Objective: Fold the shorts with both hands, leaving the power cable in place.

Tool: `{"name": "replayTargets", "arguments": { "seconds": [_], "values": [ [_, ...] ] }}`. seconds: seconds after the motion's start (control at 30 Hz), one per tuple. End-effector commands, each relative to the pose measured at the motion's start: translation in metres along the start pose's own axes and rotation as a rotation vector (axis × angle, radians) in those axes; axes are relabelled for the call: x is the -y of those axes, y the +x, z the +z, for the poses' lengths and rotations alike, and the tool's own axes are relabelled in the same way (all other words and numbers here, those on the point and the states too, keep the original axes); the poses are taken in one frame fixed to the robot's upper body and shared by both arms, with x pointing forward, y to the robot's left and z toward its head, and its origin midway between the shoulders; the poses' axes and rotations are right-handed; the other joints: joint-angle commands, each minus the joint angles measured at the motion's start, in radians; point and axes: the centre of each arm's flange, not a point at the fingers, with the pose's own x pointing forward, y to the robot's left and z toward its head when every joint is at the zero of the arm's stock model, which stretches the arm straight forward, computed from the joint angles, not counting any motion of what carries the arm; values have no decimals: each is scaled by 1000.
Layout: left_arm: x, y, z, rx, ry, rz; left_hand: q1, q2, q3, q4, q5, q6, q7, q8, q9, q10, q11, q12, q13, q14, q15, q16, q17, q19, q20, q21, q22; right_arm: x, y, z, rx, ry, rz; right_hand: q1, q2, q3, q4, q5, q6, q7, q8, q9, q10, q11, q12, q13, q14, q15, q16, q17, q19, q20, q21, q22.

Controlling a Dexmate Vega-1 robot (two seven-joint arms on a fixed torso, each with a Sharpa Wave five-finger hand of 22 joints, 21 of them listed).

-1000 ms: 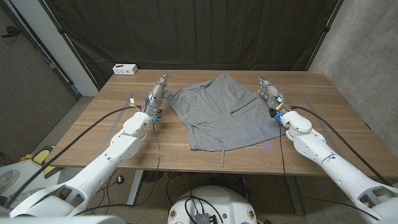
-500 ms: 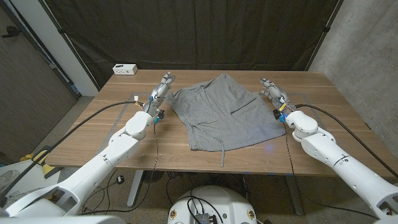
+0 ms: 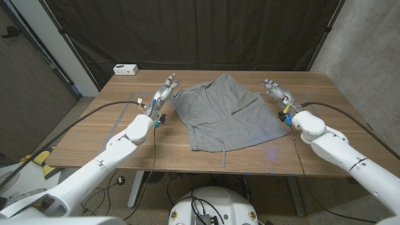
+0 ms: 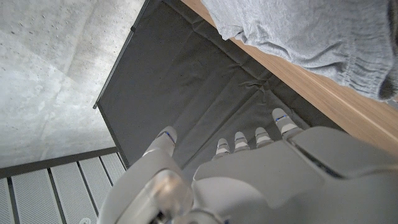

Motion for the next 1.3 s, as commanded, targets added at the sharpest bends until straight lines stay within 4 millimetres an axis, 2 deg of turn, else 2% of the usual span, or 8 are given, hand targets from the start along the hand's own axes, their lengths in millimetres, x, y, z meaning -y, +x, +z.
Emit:
{"name": "replayTargets", "arguments": {
  "seconds": [0.03, 0.1, 0.13, 1.07, 1.1, 1.13, 1.27, 1.3],
  "values": [
    [9, -21, 11, 29, 109, -22, 17, -4, -1, -16, -4, -60, -5, -1, 4, -81, 13, -1, 4, -145, 6, -1, 2, -226, 12, -4, 2, -2, -30, 16, -13, -131, 3, 18, 3, 5, -12, 1, 15, 0, 3, 4, 17, 9, 1, 3, 11, -4, 7, 4, 4, 3, 2, 2],
    [11, -25, 13, 33, 122, -27, 19, -3, -2, -19, -4, -58, -4, 0, 4, -87, -4, -5, 4, -144, 6, -1, 2, -237, 10, -10, 2, -2, -36, 17, -19, -150, 1, 21, 3, 7, -14, 2, 22, -1, 5, 4, 24, 12, 3, 3, 14, -5, 7, 4, 7, 3, 3, 2],
    [12, -27, 14, 35, 130, -29, 20, -2, -4, -23, -4, -56, -7, 0, 4, -80, 7, -3, 4, -154, 8, 1, 3, -220, 12, -8, 3, -2, -39, 18, -18, -167, 2, 23, 3, 7, -15, 2, 23, 0, 4, 4, 26, 12, 3, 3, 16, -6, 7, 4, 8, 3, 3, 2],
    [35, -84, 32, 72, 280, -126, 36, 1, -16, -56, -6, -49, -3, -2, 4, -76, 1, -7, 5, -145, 5, -2, 2, -219, 11, -34, 5, -14, -101, 21, -113, -346, -15, 46, 2, 18, -32, 2, 49, -3, 3, 4, 50, 4, 1, 3, 39, -15, 7, 4, 27, 2, 4, 1],
    [35, -86, 32, 71, 283, -128, 37, 1, -16, -57, -6, -50, -3, -3, 4, -80, -13, -9, 5, -146, 7, -3, 2, -225, 10, -37, 5, -15, -103, 22, -114, -360, -19, 47, 2, 19, -33, 2, 49, -3, 3, 4, 52, 4, 1, 3, 39, -15, 7, 4, 27, 3, 4, 1],
    [36, -88, 32, 70, 290, -133, 37, 1, -17, -57, -6, -49, -3, -2, 4, -75, 1, -7, 5, -147, 6, -3, 2, -214, 9, -34, 5, -16, -104, 22, -117, -373, -18, 47, 2, 19, -33, 2, 50, -4, 3, 4, 52, 4, 1, 3, 39, -16, 6, 4, 27, 2, 4, 1],
    [37, -93, 32, 68, 306, -144, 38, 3, -20, -61, -6, -52, -2, -3, 4, -81, -9, -10, 5, -147, 5, -2, 2, -225, 10, -43, 5, -18, -108, 21, -131, -390, -17, 52, 1, 21, -37, 2, 57, -4, 3, 4, 57, -1, 0, 3, 44, -20, 7, 4, 29, 3, 4, 1],
    [37, -95, 32, 68, 309, -145, 38, 3, -20, -62, -6, -50, -2, -2, 4, -76, 6, -8, 5, -147, 5, -2, 2, -212, 11, -39, 6, -19, -109, 20, -133, -406, 4, 53, 1, 22, -37, 2, 58, -4, 4, 4, 58, -1, 0, 3, 44, -20, 6, 4, 30, 3, 4, 1]
  ]
}}
